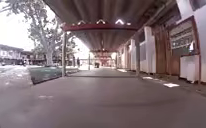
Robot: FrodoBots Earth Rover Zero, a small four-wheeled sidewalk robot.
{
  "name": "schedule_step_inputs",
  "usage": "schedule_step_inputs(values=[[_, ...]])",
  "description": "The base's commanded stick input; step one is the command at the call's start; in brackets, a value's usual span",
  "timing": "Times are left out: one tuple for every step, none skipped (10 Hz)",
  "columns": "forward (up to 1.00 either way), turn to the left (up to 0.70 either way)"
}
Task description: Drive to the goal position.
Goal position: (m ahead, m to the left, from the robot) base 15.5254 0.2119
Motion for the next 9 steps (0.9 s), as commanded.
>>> schedule_step_inputs(values=[[0.5,0.0],[0.5,0.0],[0.5,0.0],[0.5,0.0],[0.5,0.0],[0.5,0.0],[0.5,0.0],[0.5,0.0],[0.5,0.0]])
